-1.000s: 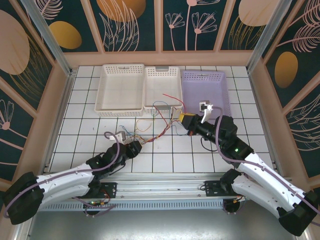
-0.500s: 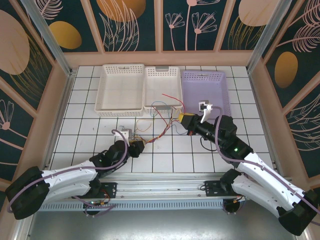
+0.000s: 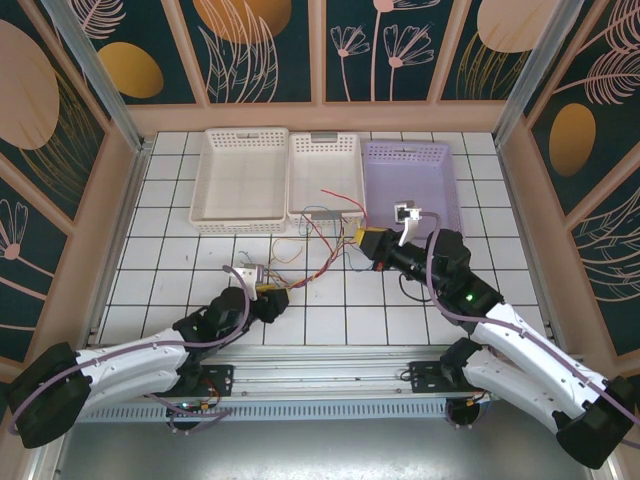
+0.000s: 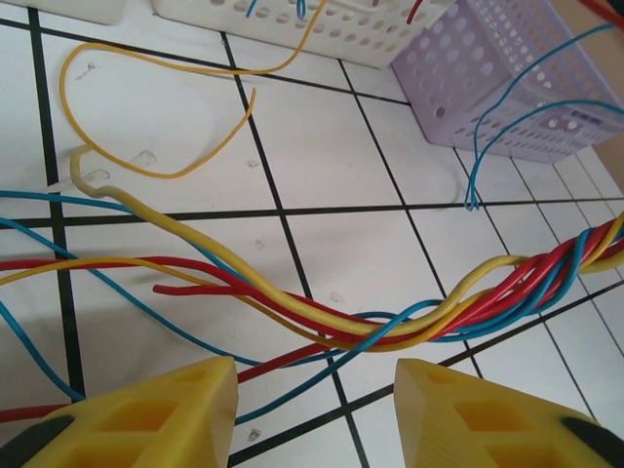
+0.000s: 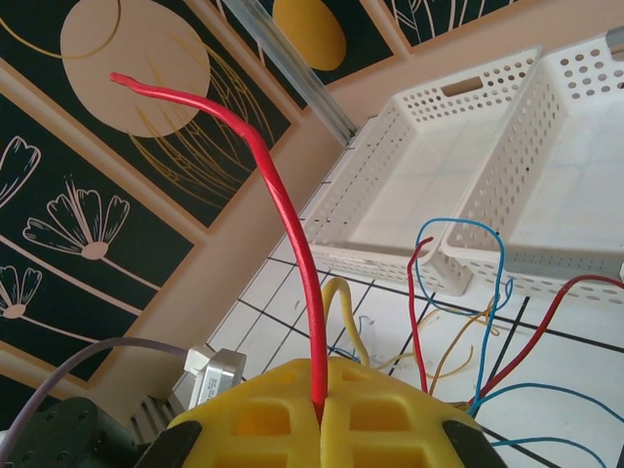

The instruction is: Untangle the cables

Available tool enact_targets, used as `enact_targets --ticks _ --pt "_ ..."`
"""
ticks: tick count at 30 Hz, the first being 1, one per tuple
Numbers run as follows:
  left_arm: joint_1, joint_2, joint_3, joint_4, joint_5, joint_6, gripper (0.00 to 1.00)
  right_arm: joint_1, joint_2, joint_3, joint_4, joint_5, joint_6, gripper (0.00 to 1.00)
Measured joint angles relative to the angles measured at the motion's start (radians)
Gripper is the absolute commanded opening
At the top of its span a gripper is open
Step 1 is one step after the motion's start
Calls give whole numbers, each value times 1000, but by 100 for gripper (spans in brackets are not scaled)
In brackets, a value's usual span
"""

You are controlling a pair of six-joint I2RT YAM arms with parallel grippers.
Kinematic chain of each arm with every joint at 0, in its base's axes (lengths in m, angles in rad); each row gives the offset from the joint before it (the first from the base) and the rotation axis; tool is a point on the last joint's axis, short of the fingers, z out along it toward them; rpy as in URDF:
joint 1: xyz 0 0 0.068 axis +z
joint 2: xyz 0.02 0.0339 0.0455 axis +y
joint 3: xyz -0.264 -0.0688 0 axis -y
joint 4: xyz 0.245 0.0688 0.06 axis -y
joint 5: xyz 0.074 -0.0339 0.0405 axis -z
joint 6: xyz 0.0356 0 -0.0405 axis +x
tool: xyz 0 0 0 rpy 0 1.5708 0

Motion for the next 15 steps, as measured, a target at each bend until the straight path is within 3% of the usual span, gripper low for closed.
enact_targets --ticks 15 --pt "0 29 -5 -49 -94 67 50 0 2 21 -2 -24 0 0"
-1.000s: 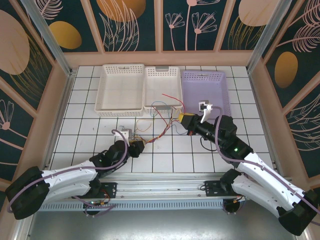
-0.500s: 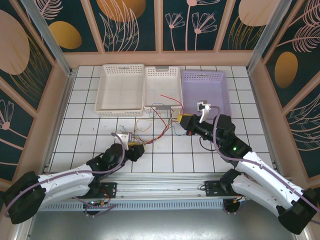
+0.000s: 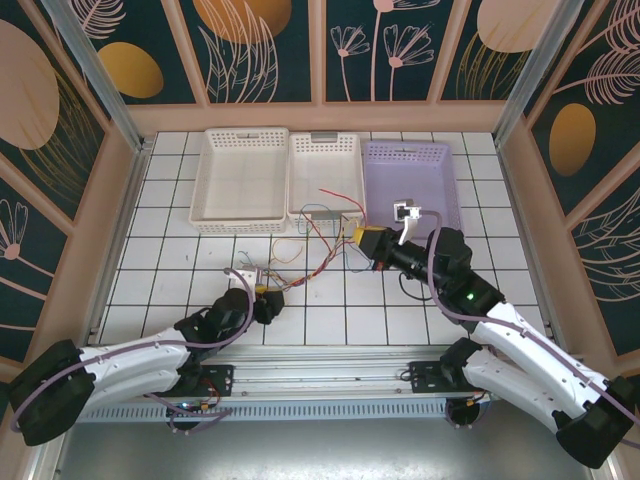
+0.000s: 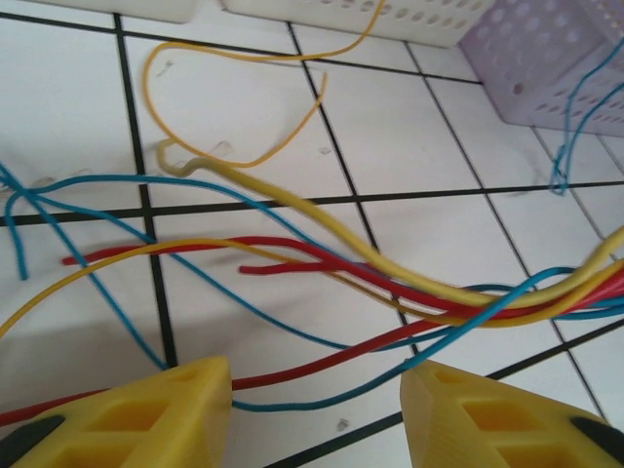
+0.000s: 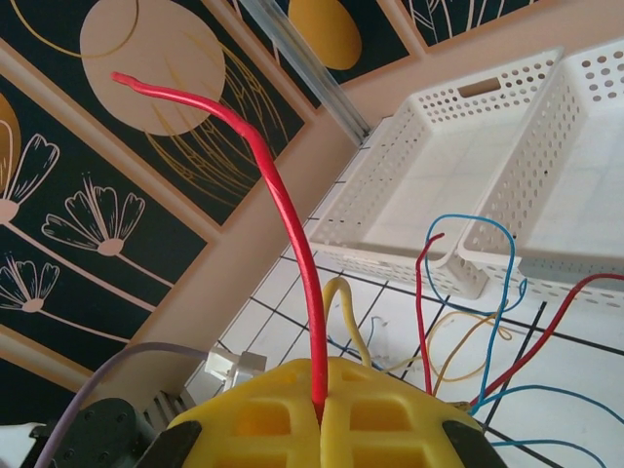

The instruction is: Untangle the cables

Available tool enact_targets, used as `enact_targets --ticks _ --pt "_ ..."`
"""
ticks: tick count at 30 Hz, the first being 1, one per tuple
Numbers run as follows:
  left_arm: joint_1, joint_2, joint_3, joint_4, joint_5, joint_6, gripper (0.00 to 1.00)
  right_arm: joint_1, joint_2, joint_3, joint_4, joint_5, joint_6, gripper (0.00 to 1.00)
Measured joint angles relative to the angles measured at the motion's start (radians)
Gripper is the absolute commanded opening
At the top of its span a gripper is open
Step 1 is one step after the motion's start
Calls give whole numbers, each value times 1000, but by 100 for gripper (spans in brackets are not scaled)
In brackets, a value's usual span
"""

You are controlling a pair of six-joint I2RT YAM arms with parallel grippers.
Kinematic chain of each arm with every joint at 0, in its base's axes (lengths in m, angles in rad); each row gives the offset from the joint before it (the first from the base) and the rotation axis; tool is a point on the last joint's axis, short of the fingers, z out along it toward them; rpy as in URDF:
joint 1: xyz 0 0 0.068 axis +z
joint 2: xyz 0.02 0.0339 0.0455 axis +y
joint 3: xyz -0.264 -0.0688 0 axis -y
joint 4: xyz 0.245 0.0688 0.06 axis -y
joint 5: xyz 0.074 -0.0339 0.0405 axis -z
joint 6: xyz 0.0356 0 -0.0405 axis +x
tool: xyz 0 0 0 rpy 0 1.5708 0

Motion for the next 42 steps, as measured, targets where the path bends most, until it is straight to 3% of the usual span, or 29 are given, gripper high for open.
enact_targets --ticks 12,19,23,31,36,42 --pt "0 68 8 35 -24 57 48 0 0 9 2 -39 22 0" --pt "0 84 8 114 -2 97 23 0 0 9 17 -58 35 0" --pt "0 87 8 142 18 106 0 0 0 9 17 -58 42 0" --pt "0 -98 2 82 24 64 0 0 -31 9 -14 28 44 0" --pt "0 -296 10 -78 -15 -8 0 -24 -36 9 -120 178 60 0" --pt "0 -417 100 -317 -59 -99 0 -95 -38 -18 -206 267 95 0"
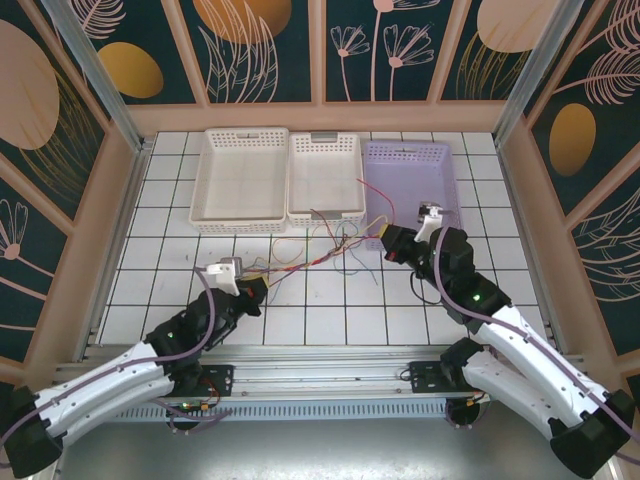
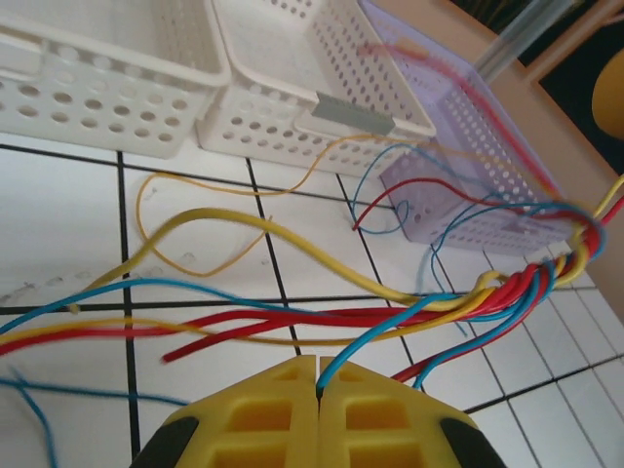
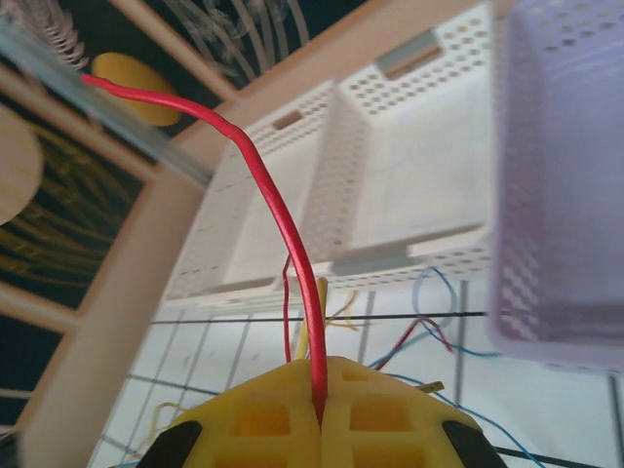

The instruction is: Untangle the cables

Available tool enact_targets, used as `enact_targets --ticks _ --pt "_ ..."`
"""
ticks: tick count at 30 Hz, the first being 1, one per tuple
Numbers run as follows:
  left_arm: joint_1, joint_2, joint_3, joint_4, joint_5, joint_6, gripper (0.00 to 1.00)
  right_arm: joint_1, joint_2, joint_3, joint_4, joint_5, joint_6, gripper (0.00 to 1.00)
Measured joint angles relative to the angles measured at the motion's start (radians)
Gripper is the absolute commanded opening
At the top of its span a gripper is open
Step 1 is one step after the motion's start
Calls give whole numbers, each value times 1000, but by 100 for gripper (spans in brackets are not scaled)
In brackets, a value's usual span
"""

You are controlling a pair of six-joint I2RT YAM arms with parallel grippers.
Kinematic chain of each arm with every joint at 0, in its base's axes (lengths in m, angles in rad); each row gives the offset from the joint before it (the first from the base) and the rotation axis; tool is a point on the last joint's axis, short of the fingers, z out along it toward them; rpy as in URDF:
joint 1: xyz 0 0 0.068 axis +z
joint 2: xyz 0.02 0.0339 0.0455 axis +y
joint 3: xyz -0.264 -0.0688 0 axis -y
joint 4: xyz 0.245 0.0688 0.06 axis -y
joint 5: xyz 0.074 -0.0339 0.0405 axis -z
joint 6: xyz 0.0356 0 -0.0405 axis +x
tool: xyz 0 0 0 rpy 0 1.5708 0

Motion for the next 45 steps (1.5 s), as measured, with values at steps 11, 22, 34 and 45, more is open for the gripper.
enact_targets --ticks 11,22,34,45 --pt "0 -90 275 -336 -124 -80 0 -142 -55 -115 -87 26 37 0" --pt "0 -99 628 -603 -262 -34 0 -227 -63 -219 -95 11 56 0" --pt "0 -24 951 -767 -412 66 0 -239 -63 -283 -95 30 55 0" --pt "0 33 1146 -775 -519 161 0 -251 -63 -333 -123 77 56 0"
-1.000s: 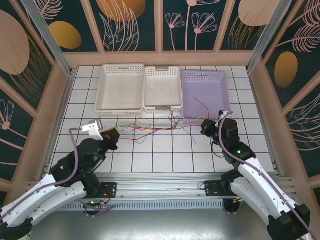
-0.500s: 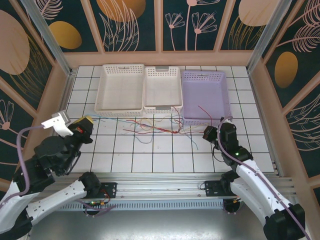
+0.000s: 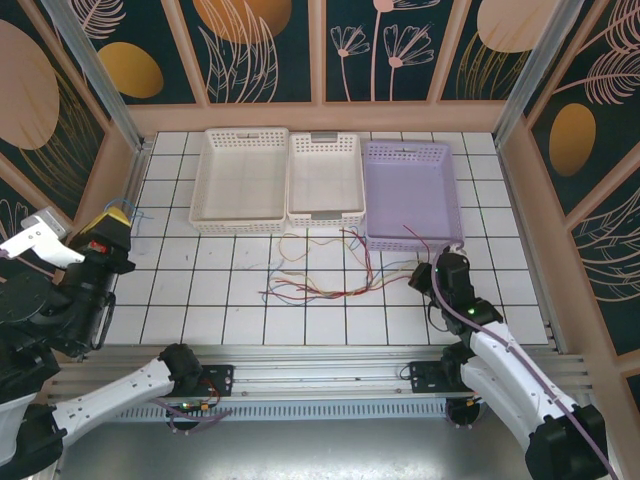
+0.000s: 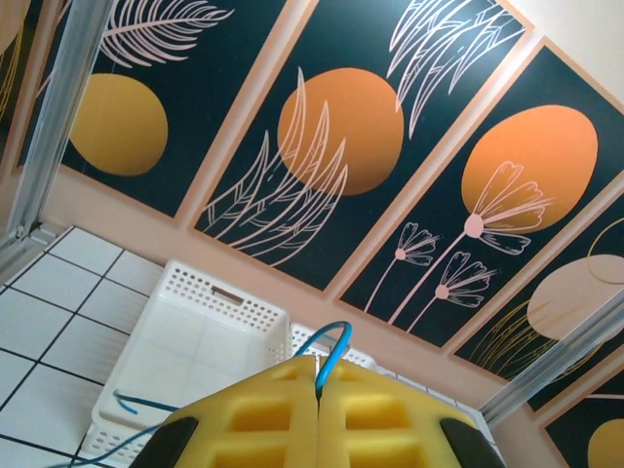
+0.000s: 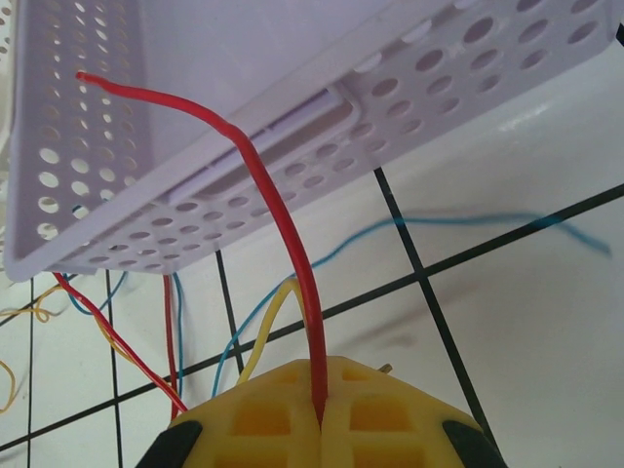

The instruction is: Untangle the cables

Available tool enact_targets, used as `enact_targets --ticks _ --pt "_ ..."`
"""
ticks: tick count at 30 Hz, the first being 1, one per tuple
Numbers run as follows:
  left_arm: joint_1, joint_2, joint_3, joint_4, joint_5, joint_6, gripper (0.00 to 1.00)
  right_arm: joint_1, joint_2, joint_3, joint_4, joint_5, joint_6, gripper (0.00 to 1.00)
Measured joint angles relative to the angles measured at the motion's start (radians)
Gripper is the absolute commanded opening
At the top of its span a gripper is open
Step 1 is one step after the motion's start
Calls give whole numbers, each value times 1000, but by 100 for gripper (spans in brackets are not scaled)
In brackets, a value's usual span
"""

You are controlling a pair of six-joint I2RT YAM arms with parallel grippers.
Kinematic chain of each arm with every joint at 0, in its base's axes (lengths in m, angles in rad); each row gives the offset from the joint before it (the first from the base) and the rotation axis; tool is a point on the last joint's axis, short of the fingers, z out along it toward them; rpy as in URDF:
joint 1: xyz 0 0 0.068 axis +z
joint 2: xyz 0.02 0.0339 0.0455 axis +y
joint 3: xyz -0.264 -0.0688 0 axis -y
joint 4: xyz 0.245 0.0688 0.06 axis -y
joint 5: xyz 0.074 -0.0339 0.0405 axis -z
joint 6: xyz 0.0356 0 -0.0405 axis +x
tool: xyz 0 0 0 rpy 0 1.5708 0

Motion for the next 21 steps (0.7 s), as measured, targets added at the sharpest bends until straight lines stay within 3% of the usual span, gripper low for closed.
enact_targets --ticks 13,21 --pt "0 268 -61 223 113 108 0 -1 -77 -24 64 -91 0 0" --pt "1 496 25 388 158 212 0 -1 -156 -24 63 -134 3 0"
